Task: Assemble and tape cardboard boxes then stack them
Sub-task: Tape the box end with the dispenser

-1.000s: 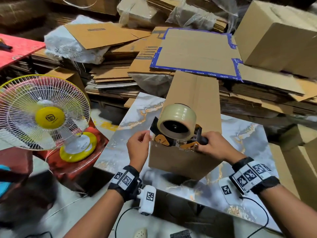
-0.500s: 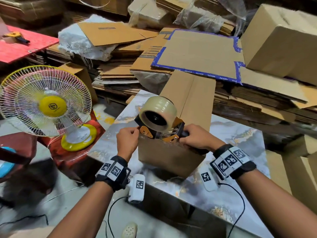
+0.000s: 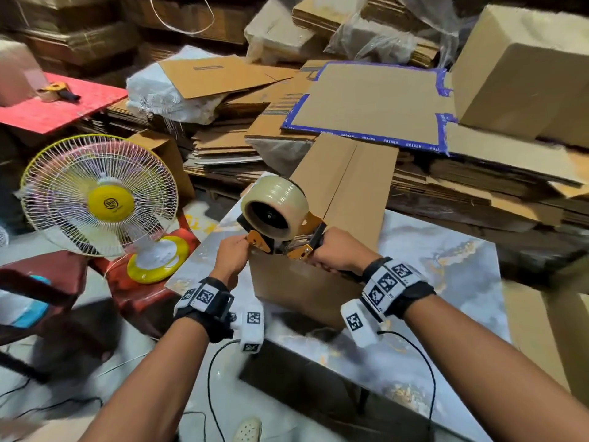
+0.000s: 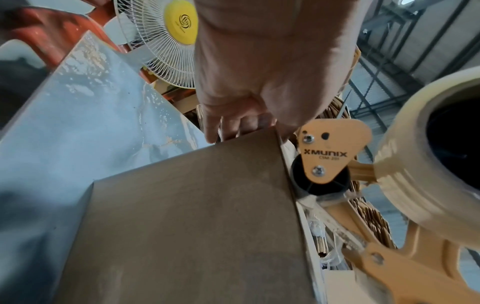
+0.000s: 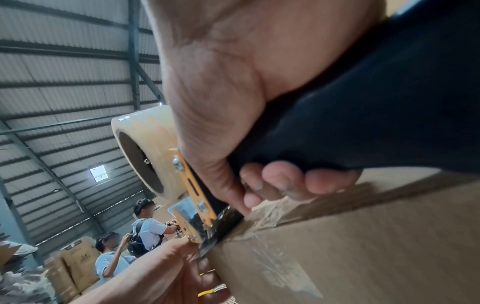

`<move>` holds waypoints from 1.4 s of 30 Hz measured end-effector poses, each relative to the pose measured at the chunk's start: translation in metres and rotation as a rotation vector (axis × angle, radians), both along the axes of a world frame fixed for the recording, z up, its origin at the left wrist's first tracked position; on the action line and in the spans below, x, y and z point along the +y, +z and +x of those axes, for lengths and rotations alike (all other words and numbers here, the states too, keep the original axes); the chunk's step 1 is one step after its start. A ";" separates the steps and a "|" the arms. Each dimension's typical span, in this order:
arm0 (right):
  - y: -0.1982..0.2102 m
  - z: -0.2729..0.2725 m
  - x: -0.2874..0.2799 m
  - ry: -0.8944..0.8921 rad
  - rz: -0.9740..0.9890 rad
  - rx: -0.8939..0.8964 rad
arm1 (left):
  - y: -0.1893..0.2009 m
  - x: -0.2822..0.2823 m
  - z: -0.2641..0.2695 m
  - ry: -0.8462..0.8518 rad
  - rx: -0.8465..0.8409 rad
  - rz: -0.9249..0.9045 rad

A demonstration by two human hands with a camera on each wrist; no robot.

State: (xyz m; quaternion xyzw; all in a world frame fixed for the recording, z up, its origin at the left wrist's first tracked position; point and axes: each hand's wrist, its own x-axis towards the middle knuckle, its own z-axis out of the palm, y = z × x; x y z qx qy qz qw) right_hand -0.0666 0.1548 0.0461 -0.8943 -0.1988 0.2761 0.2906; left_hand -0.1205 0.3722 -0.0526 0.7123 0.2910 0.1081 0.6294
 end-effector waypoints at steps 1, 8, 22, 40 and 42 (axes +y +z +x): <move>0.001 0.001 -0.001 0.011 -0.012 -0.009 | 0.001 -0.001 0.001 0.002 -0.003 -0.005; 0.008 0.008 -0.046 -0.010 -0.074 -0.024 | 0.001 -0.008 0.010 0.048 -0.075 -0.134; 0.013 -0.008 -0.122 -0.100 -0.080 -0.035 | 0.015 -0.007 -0.007 -0.157 0.006 0.828; 0.022 -0.004 -0.181 -0.120 -0.220 -0.090 | 0.004 -0.053 -0.004 -0.750 -0.217 1.264; 0.016 -0.010 -0.196 -0.146 -0.210 -0.066 | 0.006 -0.060 -0.006 -0.737 -0.192 1.298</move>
